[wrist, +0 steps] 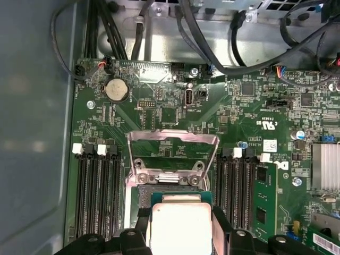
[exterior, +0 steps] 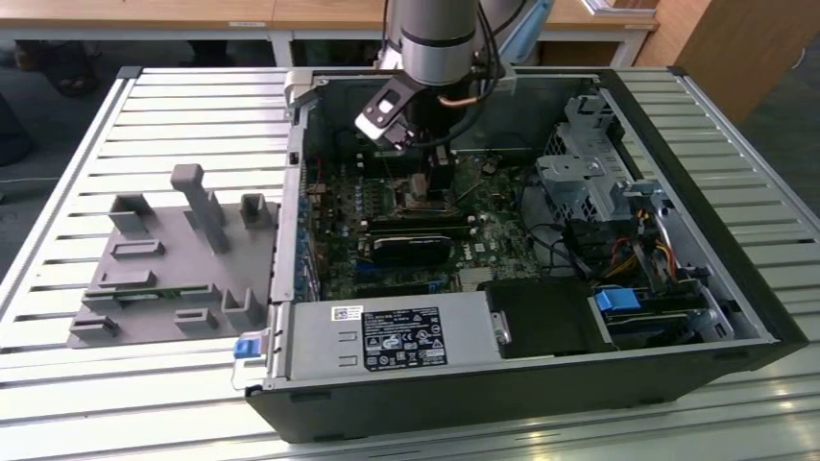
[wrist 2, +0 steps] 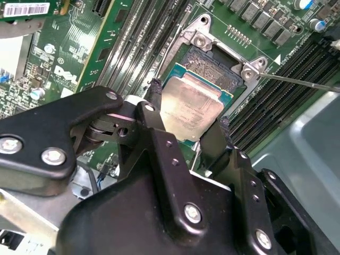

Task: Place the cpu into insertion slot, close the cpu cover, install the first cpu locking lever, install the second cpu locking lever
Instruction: 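Place the cpu into insertion slot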

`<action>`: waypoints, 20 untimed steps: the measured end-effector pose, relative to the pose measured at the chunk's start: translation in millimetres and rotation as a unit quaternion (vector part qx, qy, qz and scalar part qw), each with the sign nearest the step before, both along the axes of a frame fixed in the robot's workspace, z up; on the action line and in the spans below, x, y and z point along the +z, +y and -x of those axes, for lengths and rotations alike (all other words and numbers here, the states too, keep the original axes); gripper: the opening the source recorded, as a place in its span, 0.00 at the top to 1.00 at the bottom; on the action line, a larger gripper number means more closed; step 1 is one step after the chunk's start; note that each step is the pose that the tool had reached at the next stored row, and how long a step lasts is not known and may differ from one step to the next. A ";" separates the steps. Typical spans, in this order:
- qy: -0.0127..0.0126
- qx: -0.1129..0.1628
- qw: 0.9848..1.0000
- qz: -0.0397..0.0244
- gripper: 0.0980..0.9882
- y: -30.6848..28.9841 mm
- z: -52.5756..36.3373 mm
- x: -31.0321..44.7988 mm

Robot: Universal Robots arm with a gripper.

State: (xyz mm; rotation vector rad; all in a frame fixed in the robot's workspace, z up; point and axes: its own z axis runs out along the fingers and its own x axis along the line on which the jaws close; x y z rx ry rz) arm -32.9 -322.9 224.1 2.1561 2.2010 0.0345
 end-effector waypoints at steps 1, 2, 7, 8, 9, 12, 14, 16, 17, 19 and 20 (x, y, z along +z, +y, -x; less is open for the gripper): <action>0.000 0.000 1.000 0.000 0.51 0.4 0.0 -1.3; 0.000 0.000 1.000 0.000 0.51 1.0 0.0 -2.9; 0.000 -0.001 1.000 0.000 0.51 2.2 0.3 -11.1; 0.000 -0.003 1.000 0.000 0.51 2.3 0.5 -12.3; 0.000 -0.004 1.000 0.000 0.51 2.4 0.9 -13.3; 0.000 -0.006 1.000 0.000 0.51 2.4 2.3 -16.1; 0.000 -0.008 1.000 0.000 0.51 2.7 3.1 -17.3; 0.000 -0.009 1.000 0.000 0.51 2.9 3.2 -17.8; 0.000 -0.009 1.000 0.000 0.51 3.0 3.2 -17.9; 0.000 -0.009 1.000 0.000 0.51 3.5 3.3 -18.5; 0.000 -0.009 1.000 0.000 0.51 3.9 3.3 -18.9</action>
